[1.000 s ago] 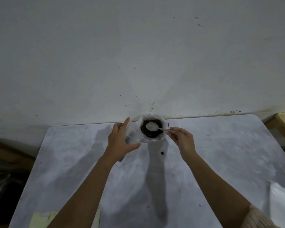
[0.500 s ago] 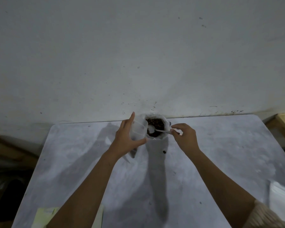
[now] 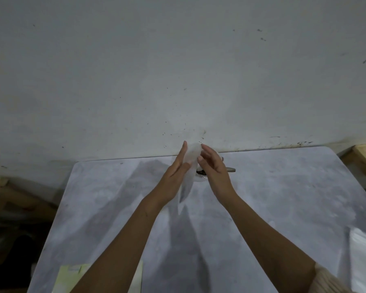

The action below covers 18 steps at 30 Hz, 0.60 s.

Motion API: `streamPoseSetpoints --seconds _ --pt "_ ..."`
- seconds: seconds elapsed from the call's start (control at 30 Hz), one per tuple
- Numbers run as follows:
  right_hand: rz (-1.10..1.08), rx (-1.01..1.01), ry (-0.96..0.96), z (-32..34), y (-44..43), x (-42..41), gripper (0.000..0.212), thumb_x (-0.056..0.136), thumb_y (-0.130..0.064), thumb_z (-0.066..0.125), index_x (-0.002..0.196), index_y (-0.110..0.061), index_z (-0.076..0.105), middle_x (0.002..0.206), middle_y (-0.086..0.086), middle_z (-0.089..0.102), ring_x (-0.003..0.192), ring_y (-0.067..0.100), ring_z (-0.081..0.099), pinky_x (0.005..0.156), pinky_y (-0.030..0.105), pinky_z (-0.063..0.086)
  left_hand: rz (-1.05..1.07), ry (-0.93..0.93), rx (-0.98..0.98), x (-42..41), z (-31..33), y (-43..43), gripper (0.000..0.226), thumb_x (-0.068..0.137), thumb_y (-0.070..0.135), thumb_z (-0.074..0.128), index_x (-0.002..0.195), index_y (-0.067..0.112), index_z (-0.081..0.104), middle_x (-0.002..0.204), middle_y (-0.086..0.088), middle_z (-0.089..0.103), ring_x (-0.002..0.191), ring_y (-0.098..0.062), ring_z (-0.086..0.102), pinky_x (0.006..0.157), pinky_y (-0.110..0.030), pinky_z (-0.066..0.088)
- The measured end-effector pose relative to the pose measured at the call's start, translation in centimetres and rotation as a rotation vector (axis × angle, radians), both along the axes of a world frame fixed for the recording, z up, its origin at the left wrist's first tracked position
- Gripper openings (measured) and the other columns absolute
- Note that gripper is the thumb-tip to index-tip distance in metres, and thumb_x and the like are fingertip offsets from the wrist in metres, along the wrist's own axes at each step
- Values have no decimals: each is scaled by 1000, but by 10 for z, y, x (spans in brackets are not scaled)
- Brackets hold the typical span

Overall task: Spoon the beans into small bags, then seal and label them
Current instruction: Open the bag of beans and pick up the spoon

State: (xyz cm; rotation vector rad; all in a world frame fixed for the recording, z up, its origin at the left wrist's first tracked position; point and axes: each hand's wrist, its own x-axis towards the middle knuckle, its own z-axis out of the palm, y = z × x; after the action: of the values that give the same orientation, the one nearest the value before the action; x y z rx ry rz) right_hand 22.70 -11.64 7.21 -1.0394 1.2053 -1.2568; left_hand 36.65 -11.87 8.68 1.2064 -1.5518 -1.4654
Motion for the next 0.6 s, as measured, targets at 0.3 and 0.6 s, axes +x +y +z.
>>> streamPoseSetpoints --seconds 0.3,0.6 --pt "-84 -99 111 3 10 12 17 85 -10 66 100 -16 64 91 1 64 84 10 61 80 29 54 570 242 -129 28 -11 8 25 84 10 67 108 8 66 96 -8 70 90 -17 68 79 -22 55" --pt "-144 -72 135 -9 27 25 20 83 1 65 74 -17 63 74 -1 61 74 11 58 74 20 48 520 168 -140 45 -21 19 12 77 1 73 89 3 72 73 3 71 71 -8 67 72 -20 55"
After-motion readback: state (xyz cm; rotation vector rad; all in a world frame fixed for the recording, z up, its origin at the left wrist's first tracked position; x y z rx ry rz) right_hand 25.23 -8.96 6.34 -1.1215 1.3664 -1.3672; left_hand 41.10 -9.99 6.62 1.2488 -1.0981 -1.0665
